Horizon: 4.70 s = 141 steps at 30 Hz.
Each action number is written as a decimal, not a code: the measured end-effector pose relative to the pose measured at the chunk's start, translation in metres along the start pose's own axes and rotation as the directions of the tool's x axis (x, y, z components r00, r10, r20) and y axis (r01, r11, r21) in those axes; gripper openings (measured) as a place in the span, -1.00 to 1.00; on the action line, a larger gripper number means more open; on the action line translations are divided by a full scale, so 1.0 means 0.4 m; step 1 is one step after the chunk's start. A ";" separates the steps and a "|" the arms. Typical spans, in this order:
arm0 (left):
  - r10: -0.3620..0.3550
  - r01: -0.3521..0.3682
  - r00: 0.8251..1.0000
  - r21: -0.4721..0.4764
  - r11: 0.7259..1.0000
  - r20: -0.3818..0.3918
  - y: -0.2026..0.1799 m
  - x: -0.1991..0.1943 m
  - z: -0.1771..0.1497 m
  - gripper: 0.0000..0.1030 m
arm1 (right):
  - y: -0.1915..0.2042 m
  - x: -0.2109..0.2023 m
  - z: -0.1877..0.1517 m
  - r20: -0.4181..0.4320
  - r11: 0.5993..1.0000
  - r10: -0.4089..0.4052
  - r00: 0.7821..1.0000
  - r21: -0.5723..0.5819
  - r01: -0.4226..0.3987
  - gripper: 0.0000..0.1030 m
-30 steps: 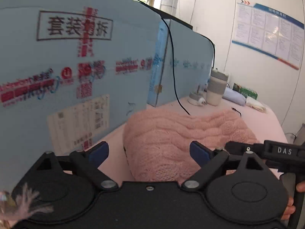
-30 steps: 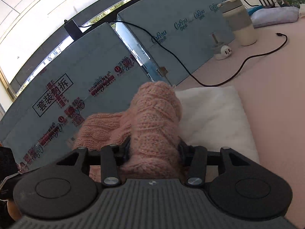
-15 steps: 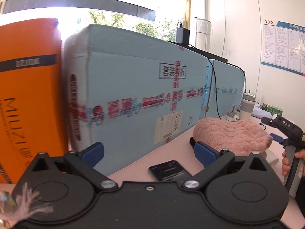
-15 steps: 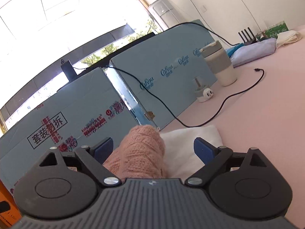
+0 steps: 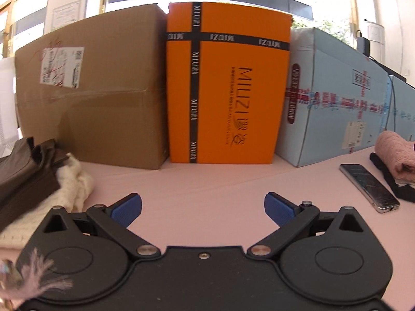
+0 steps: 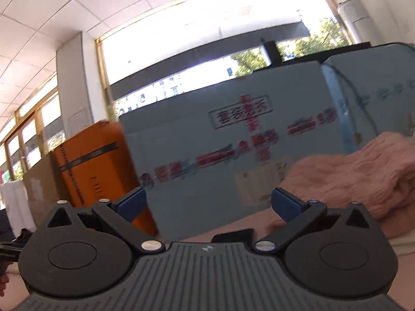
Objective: Fold clothes
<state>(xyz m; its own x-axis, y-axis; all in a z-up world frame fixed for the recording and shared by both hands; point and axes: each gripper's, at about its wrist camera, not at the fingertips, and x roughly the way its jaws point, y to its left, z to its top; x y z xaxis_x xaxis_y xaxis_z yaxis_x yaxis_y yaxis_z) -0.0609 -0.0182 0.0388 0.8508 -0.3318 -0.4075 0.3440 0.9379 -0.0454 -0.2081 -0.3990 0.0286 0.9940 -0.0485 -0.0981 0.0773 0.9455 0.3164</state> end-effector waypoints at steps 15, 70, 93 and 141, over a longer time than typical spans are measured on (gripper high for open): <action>-0.053 0.062 0.973 0.031 0.998 -0.226 -0.017 0.057 -0.079 1.00 | 0.231 0.100 -0.142 -0.382 0.987 0.008 0.924 -0.148 -0.070 1.00; -0.047 0.060 0.969 0.047 0.997 -0.241 -0.017 0.064 -0.078 1.00 | 0.222 0.150 -0.171 -0.508 0.973 -0.118 0.853 -0.231 -0.003 1.00; 0.075 -0.075 0.968 0.010 0.997 -0.240 -0.008 0.059 -0.083 1.00 | 0.219 0.151 -0.176 -0.508 0.973 -0.118 0.853 -0.232 -0.004 1.00; 0.152 -0.163 0.958 -0.029 0.986 -0.244 -0.007 0.048 -0.093 1.00 | 0.211 0.151 -0.162 -0.500 0.975 -0.134 0.856 -0.221 0.024 1.00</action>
<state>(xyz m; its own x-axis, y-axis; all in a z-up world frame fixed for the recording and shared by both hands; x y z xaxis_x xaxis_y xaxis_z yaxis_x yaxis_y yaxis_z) -0.0603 -0.0234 -0.0028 0.7699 -0.1509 -0.6200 0.1889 0.9820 -0.0044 -0.1465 -0.3014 -0.0119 0.8014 -0.0074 -0.5981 0.0821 0.9918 0.0977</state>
